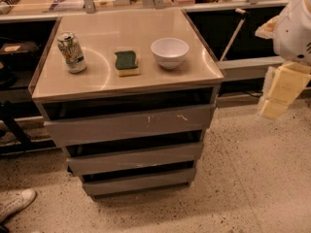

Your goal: Open top drawer

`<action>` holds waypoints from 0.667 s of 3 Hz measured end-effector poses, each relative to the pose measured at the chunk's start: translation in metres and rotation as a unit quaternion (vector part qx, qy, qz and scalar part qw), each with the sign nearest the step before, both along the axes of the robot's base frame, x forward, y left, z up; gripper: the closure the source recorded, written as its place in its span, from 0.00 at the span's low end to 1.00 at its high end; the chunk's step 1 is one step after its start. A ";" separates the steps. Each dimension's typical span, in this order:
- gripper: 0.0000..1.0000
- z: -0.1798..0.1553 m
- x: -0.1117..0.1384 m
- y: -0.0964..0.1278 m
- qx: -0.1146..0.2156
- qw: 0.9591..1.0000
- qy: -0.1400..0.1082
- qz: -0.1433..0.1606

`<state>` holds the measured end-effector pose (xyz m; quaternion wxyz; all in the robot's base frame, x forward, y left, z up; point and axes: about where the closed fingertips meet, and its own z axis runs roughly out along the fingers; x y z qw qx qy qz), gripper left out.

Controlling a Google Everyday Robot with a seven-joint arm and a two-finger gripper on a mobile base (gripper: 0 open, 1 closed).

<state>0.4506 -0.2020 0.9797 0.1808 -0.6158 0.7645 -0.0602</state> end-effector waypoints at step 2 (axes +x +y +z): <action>0.00 -0.066 0.036 0.086 0.000 0.998 0.010 0.069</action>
Offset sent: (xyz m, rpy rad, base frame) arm 0.0528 0.1299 -0.1117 -0.0016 0.0668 0.2087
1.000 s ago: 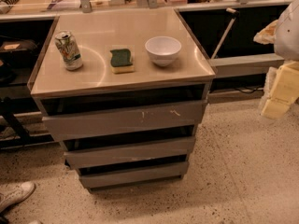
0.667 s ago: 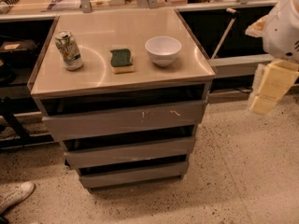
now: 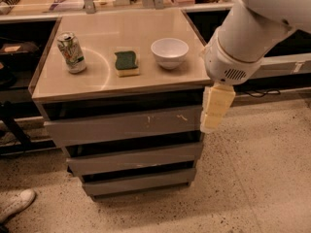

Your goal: Open top drawer

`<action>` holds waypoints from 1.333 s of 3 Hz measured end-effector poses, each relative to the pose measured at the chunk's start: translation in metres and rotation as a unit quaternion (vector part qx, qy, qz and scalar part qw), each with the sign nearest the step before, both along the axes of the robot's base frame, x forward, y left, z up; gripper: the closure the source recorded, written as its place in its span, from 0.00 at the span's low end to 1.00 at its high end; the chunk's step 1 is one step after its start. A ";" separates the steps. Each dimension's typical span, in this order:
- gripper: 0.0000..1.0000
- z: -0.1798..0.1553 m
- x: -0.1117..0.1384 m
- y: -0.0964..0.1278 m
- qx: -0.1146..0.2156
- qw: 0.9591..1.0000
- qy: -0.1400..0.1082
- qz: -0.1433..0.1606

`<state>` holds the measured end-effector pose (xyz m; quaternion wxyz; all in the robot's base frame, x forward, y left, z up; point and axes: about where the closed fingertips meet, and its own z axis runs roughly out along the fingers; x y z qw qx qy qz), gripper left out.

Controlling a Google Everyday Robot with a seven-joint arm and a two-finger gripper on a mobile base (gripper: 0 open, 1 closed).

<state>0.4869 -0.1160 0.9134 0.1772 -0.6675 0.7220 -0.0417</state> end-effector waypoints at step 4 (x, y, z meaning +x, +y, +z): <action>0.00 -0.117 0.011 0.014 0.032 0.997 0.063 -0.006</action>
Offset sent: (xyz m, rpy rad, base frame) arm -0.0042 0.0119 -0.0828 0.0610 0.0903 -0.0146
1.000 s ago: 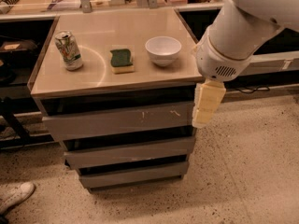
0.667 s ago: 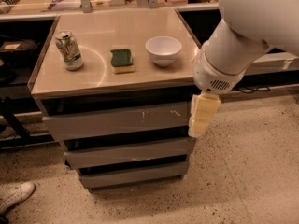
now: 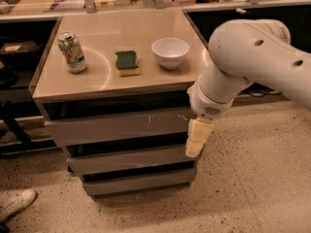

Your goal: Open top drawer

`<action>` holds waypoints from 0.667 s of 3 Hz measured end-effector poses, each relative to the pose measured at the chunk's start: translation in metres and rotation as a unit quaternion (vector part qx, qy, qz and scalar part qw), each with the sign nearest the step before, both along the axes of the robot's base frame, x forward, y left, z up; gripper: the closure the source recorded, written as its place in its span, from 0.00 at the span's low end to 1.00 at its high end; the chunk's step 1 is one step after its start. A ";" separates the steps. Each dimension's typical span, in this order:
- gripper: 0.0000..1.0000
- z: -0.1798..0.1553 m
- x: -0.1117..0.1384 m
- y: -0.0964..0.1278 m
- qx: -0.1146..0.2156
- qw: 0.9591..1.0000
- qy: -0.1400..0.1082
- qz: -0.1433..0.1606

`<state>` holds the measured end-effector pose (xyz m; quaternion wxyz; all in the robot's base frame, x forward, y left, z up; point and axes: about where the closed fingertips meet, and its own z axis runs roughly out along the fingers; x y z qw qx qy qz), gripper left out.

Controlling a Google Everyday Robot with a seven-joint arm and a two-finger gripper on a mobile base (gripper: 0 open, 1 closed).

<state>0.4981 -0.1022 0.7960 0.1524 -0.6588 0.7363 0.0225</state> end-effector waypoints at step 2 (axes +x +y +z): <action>0.00 -0.047 0.021 0.025 0.024 0.999 0.022 0.026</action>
Offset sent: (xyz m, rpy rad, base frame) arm 0.0353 0.0436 -0.0709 0.0824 0.0634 0.0902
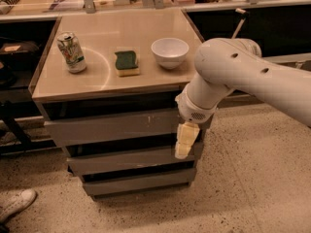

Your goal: Open top drawer

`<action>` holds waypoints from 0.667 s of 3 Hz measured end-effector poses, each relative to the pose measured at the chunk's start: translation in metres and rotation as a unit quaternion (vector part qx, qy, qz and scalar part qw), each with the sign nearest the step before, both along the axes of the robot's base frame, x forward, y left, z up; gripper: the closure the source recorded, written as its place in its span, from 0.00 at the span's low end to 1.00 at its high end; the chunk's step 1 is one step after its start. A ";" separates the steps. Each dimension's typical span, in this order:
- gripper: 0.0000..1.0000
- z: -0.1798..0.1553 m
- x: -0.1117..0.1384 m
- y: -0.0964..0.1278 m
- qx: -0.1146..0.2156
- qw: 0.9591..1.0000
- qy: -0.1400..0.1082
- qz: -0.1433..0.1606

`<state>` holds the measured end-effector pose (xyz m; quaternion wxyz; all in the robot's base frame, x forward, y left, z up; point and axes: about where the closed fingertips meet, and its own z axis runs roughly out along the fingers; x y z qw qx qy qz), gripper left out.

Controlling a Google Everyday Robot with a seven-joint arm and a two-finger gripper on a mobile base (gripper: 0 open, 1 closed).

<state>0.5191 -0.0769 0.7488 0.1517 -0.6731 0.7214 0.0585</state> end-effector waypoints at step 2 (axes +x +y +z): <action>0.00 -0.035 0.023 0.026 0.012 0.999 0.010 0.038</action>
Offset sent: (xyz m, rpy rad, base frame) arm 0.0401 0.0387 -0.0511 0.0404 0.0208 0.1144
